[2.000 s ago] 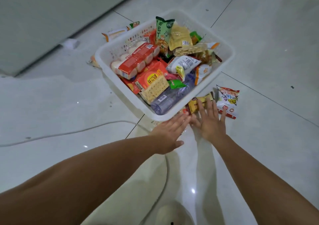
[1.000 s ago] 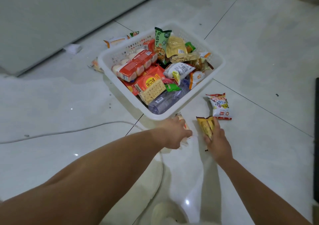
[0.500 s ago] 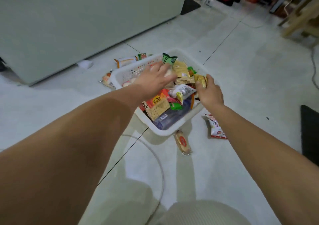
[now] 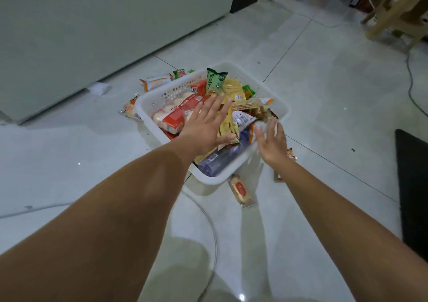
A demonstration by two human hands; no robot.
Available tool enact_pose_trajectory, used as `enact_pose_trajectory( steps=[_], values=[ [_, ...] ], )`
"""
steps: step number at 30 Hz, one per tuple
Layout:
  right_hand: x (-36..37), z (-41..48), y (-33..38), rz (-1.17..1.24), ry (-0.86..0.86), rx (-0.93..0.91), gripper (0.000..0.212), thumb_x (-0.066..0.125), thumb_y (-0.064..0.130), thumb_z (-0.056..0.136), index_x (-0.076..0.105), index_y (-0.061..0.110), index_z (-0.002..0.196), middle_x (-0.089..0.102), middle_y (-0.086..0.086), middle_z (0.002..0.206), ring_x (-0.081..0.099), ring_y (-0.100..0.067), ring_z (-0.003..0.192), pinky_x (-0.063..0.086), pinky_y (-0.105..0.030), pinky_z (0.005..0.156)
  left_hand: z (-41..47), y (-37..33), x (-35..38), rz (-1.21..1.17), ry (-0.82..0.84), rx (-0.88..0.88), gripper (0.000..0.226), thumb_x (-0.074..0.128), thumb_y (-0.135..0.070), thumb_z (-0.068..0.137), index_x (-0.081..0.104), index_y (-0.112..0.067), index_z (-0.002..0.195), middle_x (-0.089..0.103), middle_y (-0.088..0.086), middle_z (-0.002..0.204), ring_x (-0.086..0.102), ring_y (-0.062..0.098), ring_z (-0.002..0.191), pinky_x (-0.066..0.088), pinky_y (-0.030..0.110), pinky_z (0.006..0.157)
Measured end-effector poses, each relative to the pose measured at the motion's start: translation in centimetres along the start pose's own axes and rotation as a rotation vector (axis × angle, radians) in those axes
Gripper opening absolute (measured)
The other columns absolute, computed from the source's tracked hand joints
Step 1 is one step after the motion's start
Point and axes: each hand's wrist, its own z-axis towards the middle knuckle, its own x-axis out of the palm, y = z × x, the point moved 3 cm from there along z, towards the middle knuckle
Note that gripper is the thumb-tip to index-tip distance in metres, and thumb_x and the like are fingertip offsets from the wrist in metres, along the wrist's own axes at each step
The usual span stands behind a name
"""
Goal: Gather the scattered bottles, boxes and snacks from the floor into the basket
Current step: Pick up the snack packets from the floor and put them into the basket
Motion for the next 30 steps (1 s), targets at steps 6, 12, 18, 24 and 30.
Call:
enact_pose_trajectory(
  steps=[6, 12, 18, 24, 30],
  values=[
    [-0.7, -1.0, -10.5, -0.184, 0.003, 0.144, 0.065, 0.023, 0.053, 0.097, -0.003, 0.026, 0.151, -0.007, -0.002, 0.160, -0.005, -0.020, 0.147, 0.003, -0.047, 0.118, -2.0, -9.8, 6.9, -0.055, -0.086, 0.159, 0.075, 0.021, -0.058, 0.093, -0.011, -0.022, 0.151, -0.014, 0.007, 0.159, -0.014, 0.023, 0.146, -0.001, 0.041, 0.120],
    [0.6, -0.7, -15.5, -0.305, 0.121, 0.145, 0.064, 0.018, 0.058, 0.095, -0.012, 0.036, 0.148, -0.017, 0.001, 0.159, -0.014, -0.019, 0.146, -0.004, -0.048, 0.116, -3.5, -13.8, 12.6, -0.027, 0.070, 0.294, 0.068, 0.025, -0.050, 0.096, 0.007, -0.019, 0.153, -0.002, 0.008, 0.160, -0.002, 0.024, 0.148, 0.003, 0.040, 0.119],
    [2.1, 1.9, -15.2, -0.339, 0.162, 0.060, 0.065, 0.024, 0.058, 0.095, -0.007, 0.039, 0.148, -0.023, 0.002, 0.157, -0.020, -0.020, 0.145, -0.009, -0.051, 0.115, -2.3, -13.4, 16.2, -0.104, 0.301, -0.009, 0.075, 0.024, -0.055, 0.097, -0.019, -0.023, 0.149, -0.029, 0.004, 0.155, -0.025, 0.021, 0.143, -0.012, 0.040, 0.117],
    [3.4, 4.8, -15.0, -0.353, 0.173, 0.013, 0.066, 0.025, 0.061, 0.093, -0.008, 0.043, 0.147, -0.027, 0.002, 0.156, -0.022, -0.022, 0.144, -0.009, -0.055, 0.113, -2.2, -11.9, 17.9, -0.259, 0.397, -0.296, 0.078, 0.027, -0.058, 0.096, -0.019, -0.025, 0.149, -0.023, 0.002, 0.157, -0.014, 0.021, 0.146, -0.003, 0.038, 0.117],
    [5.3, 6.0, -15.7, -0.383, 0.138, -0.063, 0.061, 0.031, 0.057, 0.094, 0.006, 0.043, 0.148, -0.007, -0.001, 0.160, -0.010, -0.026, 0.147, 0.015, -0.055, 0.115, -2.0, -11.1, 18.9, -0.121, 0.316, -0.166, 0.078, 0.031, -0.056, 0.095, -0.015, -0.024, 0.150, -0.019, 0.005, 0.158, -0.012, 0.021, 0.147, -0.003, 0.037, 0.117]
  ],
)
